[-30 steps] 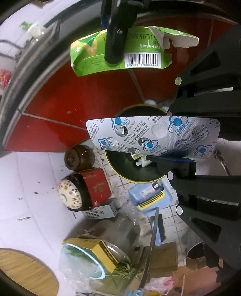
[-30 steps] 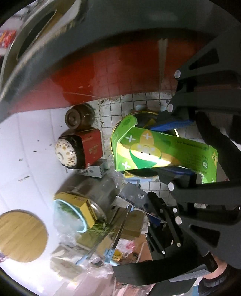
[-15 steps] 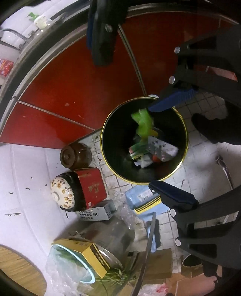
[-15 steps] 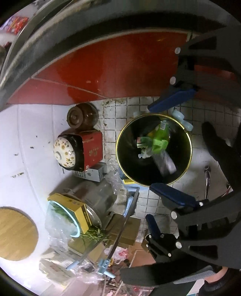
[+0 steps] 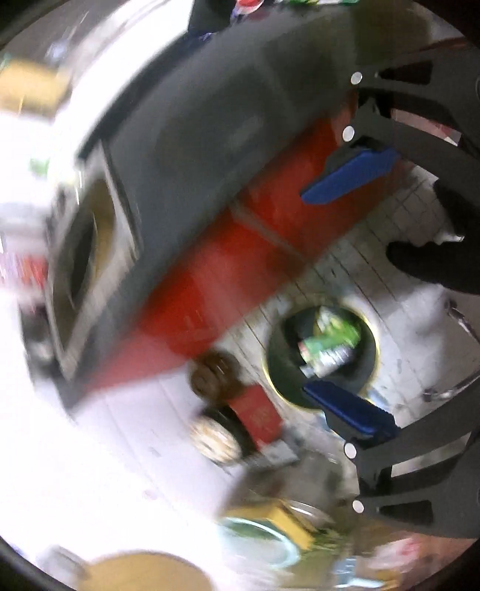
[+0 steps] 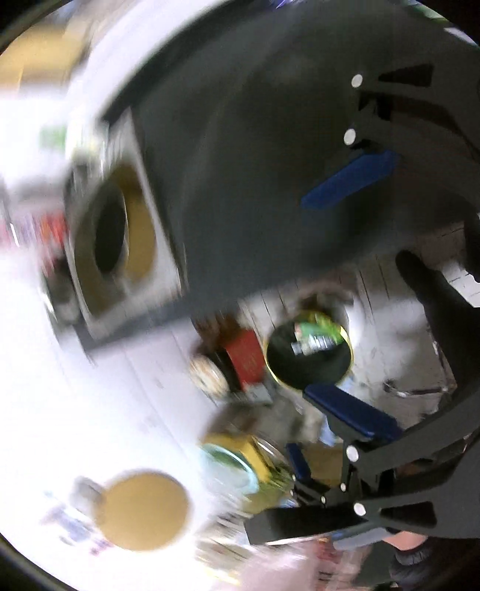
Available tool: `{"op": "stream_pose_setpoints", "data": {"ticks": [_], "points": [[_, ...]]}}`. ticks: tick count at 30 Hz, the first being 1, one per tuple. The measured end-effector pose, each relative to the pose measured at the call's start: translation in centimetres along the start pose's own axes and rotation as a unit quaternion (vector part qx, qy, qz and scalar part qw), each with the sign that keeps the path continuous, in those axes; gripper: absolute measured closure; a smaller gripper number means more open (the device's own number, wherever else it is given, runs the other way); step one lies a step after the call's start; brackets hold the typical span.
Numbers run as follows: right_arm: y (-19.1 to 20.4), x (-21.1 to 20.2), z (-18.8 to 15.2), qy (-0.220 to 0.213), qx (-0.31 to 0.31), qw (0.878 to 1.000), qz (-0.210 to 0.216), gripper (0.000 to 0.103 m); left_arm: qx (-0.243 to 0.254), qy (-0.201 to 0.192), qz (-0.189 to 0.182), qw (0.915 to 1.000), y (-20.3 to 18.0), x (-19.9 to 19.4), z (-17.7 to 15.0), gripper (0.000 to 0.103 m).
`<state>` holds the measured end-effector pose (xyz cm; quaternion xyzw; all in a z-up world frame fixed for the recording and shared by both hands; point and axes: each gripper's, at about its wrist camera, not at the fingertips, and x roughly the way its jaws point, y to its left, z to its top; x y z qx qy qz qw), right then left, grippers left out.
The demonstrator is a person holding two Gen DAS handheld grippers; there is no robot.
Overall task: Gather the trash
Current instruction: 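Move both open tools back over the counter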
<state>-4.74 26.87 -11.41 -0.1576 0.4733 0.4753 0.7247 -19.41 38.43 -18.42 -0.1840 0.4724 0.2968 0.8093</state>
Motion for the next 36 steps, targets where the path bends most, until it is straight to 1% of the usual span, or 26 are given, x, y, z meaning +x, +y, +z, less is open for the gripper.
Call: {"op": "stream_pose_setpoints", "data": {"ticks": [1, 3, 4, 5, 6, 7, 8, 10, 11, 12, 14, 15, 16, 18, 20, 21, 23, 26, 30, 36], "points": [[-2.0, -2.2, -0.8, -0.01, 0.022, 1.0, -0.021, 0.009, 0.021, -0.006, -0.021, 0.9995, -2.9, -0.9, 0.8, 0.009], [-5.8, -6.1, -2.7, -0.032, 0.066, 0.996, -0.052, 0.009, 0.044, -0.013, -0.057, 0.9973, -6.8, -1.8, 1.6, 0.009], [-7.7, -8.1, -3.9, -0.043, 0.089, 0.992, -0.073, 0.009, 0.062, -0.015, -0.082, 0.9946, -9.3, -2.2, 2.0, 0.009], [-9.7, -10.2, -5.3, -0.054, 0.114, 0.987, -0.099, 0.009, 0.091, -0.014, -0.107, 0.9901, -12.7, -2.5, 2.4, 0.009], [-11.4, -12.0, -6.7, -0.066, 0.136, 0.982, -0.115, 0.009, 0.119, -0.013, -0.124, 0.985, -15.5, -2.8, 2.5, 0.009], [-13.0, -13.5, -8.0, -0.076, 0.154, 0.977, -0.127, 0.009, 0.152, -0.015, -0.143, 0.978, -18.5, -3.3, 2.5, 0.009], [-14.3, -14.8, -9.1, -0.084, 0.169, 0.972, -0.14, 0.009, 0.174, -0.017, -0.154, 0.9724, -20.6, -3.7, 2.4, 0.009], [-17.4, -18.3, -12.2, -0.103, 0.204, 0.958, -0.174, 0.009, 0.231, -0.027, -0.184, 0.9551, -26.1, -5.1, 2.0, 0.009], [-18.7, -19.6, -13.4, -0.109, 0.217, 0.951, -0.189, 0.009, 0.248, -0.03, -0.194, 0.9486, -27.8, -5.6, 1.7, 0.009], [-20.1, -21.3, -15.0, -0.115, 0.233, 0.943, -0.207, 0.009, 0.271, -0.033, -0.205, 0.9398, -30.2, -6.2, 1.2, 0.009], [-22.4, -24.1, -18.2, -0.128, 0.263, 0.929, -0.226, 0.009, 0.305, -0.038, -0.228, 0.9241, -34.2, -7.3, -0.2, 0.009], [-23.2, -24.8, -19.3, -0.132, 0.273, 0.924, -0.232, 0.009, 0.317, -0.039, -0.235, 0.9181, -35.8, -7.8, -0.7, 0.009], [-24.1, -25.8, -20.6, -0.135, 0.284, 0.919, -0.239, 0.009, 0.325, -0.039, -0.241, 0.9139, -36.9, -8.1, -1.2, 0.009], [-24.9, -27.2, -22.9, -0.141, 0.3, 0.911, -0.247, 0.009, 0.348, -0.041, -0.253, 0.9017, -39.7, -9.2, -2.6, 0.009], [-25.5, -28.3, -24.6, -0.146, 0.312, 0.906, -0.248, 0.009, 0.364, -0.045, -0.257, 0.8941, -41.5, -9.8, -3.5, 0.009], [-26.1, -28.8, -25.7, -0.146, 0.316, 0.904, -0.249, 0.009, 0.371, -0.045, -0.258, 0.8909, -42.5, -9.9, -3.9, 0.009], [-26.6, -29.4, -27.3, -0.146, 0.32, 0.902, -0.251, 0.009, 0.38, -0.041, -0.258, 0.8874, -43.4, -10.1, -4.4, 0.009], [-26.8, -29.7, -28.1, -0.148, 0.324, 0.9, -0.25, 0.009, 0.386, -0.039, -0.256, 0.8851, -44.6, -9.8, -4.9, 0.009], [-28.0, -29.5, -28.3, -0.149, 0.33, 0.901, -0.239, 0.009, 0.39, -0.037, -0.256, 0.8836, -45.5, -9.5, -4.6, 0.009], [-30.9, -29.1, -28.5, -0.139, 0.327, 0.904, -0.237, 0.009, 0.403, -0.041, -0.258, 0.877, -48.5, -8.9, -4.0, 0.009]]}}
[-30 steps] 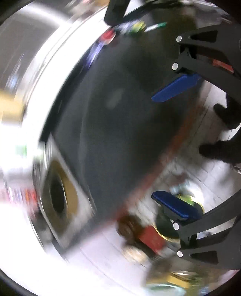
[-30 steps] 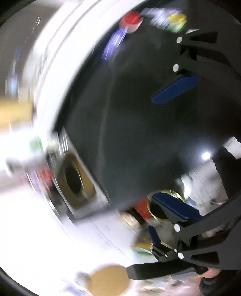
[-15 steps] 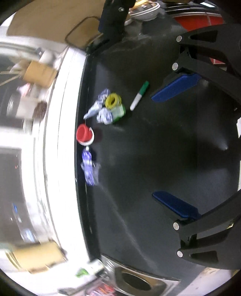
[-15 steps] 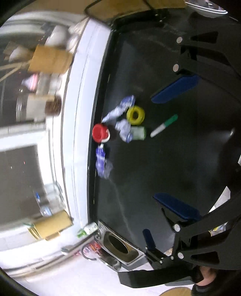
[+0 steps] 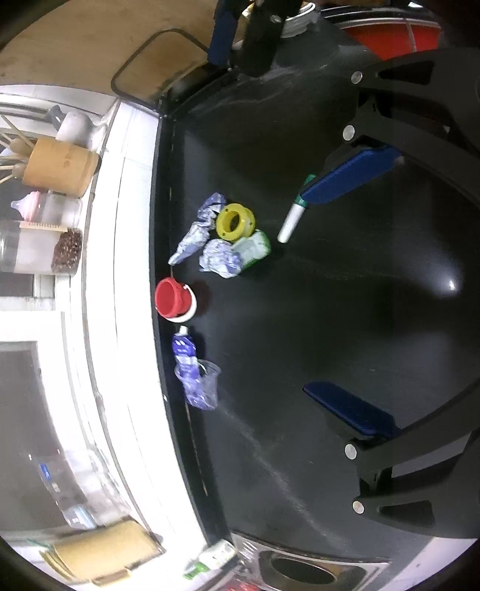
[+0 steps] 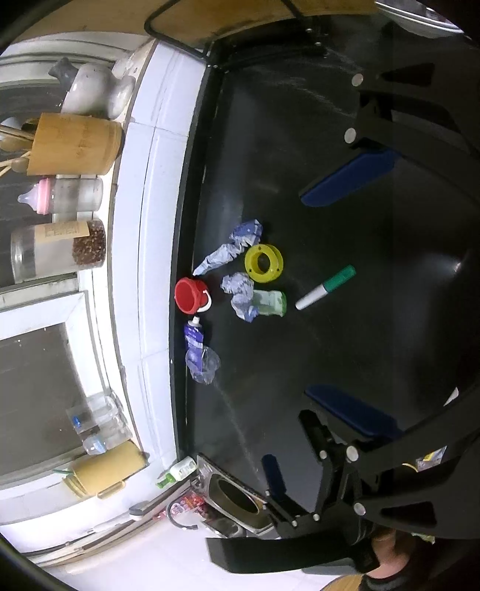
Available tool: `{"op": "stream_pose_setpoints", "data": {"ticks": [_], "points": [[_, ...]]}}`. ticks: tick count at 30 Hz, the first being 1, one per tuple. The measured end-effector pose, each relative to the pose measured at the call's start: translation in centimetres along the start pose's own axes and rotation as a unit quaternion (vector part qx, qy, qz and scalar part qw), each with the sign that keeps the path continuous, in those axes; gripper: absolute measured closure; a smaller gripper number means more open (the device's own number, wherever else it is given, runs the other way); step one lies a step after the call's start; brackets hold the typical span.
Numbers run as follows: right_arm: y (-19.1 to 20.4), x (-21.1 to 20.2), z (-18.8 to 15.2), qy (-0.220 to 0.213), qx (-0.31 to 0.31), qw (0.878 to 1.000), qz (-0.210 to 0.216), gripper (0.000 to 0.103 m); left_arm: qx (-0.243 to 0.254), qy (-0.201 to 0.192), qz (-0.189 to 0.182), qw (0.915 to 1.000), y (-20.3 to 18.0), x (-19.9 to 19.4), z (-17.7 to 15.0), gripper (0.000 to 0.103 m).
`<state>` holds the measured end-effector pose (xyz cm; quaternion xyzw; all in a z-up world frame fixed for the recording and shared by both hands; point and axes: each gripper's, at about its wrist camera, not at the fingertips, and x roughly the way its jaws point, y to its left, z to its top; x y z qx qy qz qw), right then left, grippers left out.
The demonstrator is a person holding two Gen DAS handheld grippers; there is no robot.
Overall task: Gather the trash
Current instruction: 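Move both open tools back over the counter, then grasp the crumpled grey paper with the left tool while the right tool grasps the crumpled blue-grey paper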
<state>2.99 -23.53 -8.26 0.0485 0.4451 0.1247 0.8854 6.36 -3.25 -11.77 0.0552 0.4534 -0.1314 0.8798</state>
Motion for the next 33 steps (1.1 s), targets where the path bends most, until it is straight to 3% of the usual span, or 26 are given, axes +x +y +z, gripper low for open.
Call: {"op": "stream_pose_setpoints", "data": {"ticks": [7, 12, 18, 23, 26, 29, 31, 33], "points": [[-3.5, 4.5, 2.3, 0.02, -0.005, 1.0, 0.003, 0.018, 0.024, 0.004, -0.012, 0.9996, -1.6, 5.3, 4.2, 0.009], [-6.3, 9.9, 4.8, 0.05, -0.02, 0.998, 0.011, 0.025, 0.069, 0.036, -0.027, 0.9966, -3.0, 11.3, 6.7, 0.009], [-8.8, 18.2, 6.9, 0.112, -0.036, 0.992, 0.034, 0.036, 0.081, 0.08, -0.054, 0.9921, -3.0, 18.0, 8.4, 0.013], [-10.1, 22.9, 7.5, 0.148, -0.038, 0.987, 0.049, 0.04, 0.077, 0.114, -0.088, 0.9866, -2.4, 22.0, 9.2, 0.016], [-10.6, 24.7, 7.5, 0.165, -0.037, 0.984, 0.061, 0.055, 0.071, 0.118, -0.11, 0.9845, -2.1, 23.2, 9.6, 0.021], [-10.5, 25.0, 7.7, 0.164, -0.045, 0.983, 0.068, 0.067, 0.063, 0.118, -0.136, 0.9816, -1.9, 23.7, 10.1, 0.033], [-10.4, 25.0, 7.8, 0.163, -0.047, 0.983, 0.069, 0.073, 0.055, 0.115, -0.154, 0.9799, -2.0, 23.7, 10.4, 0.055], [-10.1, 24.7, 8.0, 0.154, -0.052, 0.985, 0.065, 0.074, 0.051, 0.115, -0.158, 0.9793, -2.1, 23.6, 10.7, 0.059]]}}
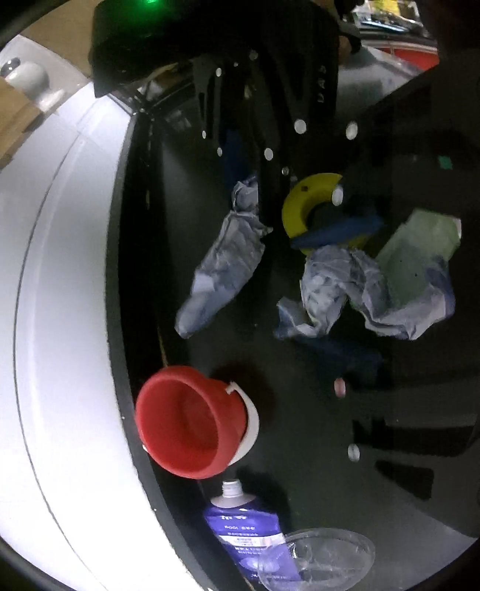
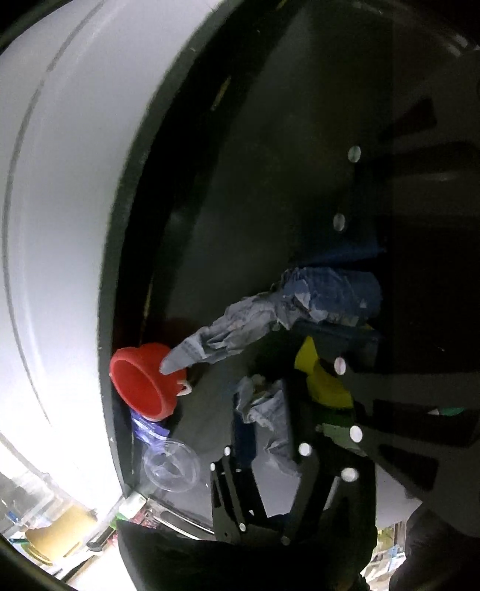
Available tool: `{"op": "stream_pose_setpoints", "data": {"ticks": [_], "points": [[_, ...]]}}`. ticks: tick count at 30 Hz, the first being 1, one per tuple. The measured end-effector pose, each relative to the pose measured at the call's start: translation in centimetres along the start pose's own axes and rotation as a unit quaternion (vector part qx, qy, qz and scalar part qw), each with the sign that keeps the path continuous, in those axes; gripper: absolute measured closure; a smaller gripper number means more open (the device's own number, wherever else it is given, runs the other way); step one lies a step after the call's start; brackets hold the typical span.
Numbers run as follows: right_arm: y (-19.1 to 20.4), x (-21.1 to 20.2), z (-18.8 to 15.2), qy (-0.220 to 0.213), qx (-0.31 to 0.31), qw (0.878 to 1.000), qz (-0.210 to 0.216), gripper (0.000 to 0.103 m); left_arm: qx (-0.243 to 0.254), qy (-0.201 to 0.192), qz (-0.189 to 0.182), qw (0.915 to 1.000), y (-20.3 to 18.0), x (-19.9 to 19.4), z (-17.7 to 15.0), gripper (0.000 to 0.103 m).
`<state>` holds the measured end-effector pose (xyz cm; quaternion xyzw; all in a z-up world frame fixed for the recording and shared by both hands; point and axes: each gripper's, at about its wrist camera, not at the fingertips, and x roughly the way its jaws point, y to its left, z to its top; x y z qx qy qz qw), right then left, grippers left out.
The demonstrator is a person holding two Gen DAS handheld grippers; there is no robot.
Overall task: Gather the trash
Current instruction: 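Grasp the crumpled grey paper with the left tool while the right tool grasps the crumpled blue-grey paper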
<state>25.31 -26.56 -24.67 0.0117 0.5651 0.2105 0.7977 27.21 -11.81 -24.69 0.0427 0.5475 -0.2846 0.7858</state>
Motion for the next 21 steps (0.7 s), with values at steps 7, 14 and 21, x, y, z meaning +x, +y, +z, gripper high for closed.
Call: {"op": "stream_pose_setpoints", "data": {"ticks": [7, 14, 21], "points": [[0.5, -2.9, 0.2, -0.038, 0.007, 0.999, -0.014, 0.075, 0.011, -0.038, 0.011, 0.9992, -1.4, -3.6, 0.5, 0.061], [2.3, -6.9, -0.4, -0.073, 0.01, 0.997, -0.038, 0.075, -0.001, -0.086, 0.035, 0.9956, -2.3, -9.5, -0.2, 0.061], [5.3, -11.9, -3.5, -0.107, 0.015, 0.993, -0.058, 0.075, -0.009, -0.125, 0.069, 0.9897, -4.0, -15.8, -3.4, 0.061]]}}
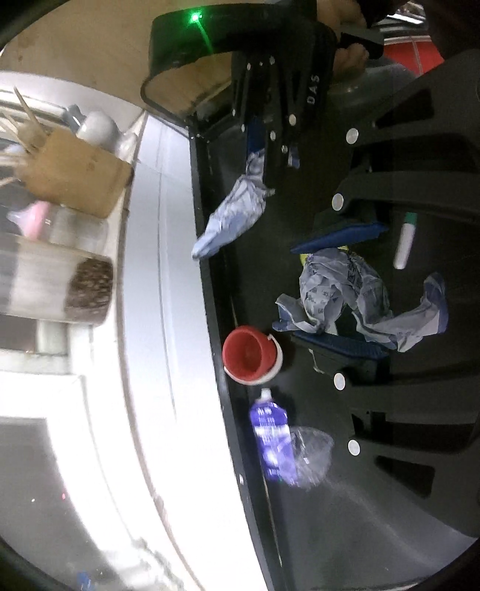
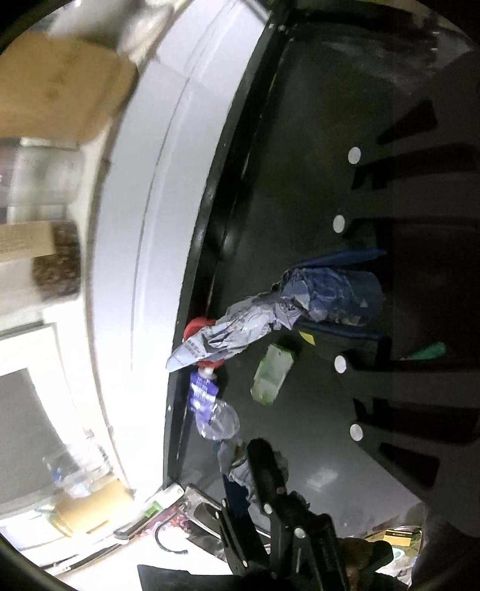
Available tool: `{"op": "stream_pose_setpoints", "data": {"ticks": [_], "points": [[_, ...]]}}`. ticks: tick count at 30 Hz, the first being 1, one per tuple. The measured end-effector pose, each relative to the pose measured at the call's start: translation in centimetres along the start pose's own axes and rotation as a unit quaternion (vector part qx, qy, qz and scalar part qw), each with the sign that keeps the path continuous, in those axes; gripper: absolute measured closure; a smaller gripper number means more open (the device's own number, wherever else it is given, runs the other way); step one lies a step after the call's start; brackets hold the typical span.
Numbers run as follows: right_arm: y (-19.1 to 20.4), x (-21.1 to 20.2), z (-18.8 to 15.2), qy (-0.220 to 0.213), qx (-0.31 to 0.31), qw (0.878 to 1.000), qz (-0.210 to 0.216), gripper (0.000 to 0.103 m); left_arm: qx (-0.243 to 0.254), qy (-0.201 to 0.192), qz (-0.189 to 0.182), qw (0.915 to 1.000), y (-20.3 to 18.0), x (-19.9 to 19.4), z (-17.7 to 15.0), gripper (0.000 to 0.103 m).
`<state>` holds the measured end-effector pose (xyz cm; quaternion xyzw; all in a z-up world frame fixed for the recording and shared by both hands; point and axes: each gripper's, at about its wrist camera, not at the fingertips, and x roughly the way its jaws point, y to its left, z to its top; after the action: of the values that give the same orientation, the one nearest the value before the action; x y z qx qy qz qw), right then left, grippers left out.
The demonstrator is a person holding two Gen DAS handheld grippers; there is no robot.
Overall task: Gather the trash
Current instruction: 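Grasp the crumpled grey paper with the left tool while the right tool grasps the crumpled blue-grey paper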
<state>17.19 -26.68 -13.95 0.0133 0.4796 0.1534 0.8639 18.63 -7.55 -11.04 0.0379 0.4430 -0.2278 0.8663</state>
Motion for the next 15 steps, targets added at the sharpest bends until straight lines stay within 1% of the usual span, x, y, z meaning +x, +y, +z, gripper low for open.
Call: {"op": "stream_pose_setpoints", "data": {"ticks": [5, 11, 15], "points": [[2.2, -3.2, -2.8, -0.012, 0.001, 1.0, -0.005, 0.075, -0.007, -0.004, 0.015, 0.9999, -1.0, -3.6, -3.1, 0.061], [4.6, -4.7, -5.3, -0.014, -0.007, 1.0, -0.004, 0.075, -0.004, -0.001, 0.031, 0.9995, -1.9, -5.9, -6.6, 0.061], [5.4, -6.4, -6.5, -0.02, -0.011, 1.0, -0.006, 0.075, -0.002, -0.001, 0.042, 0.9991, -2.1, -6.9, -7.7, 0.061]]}}
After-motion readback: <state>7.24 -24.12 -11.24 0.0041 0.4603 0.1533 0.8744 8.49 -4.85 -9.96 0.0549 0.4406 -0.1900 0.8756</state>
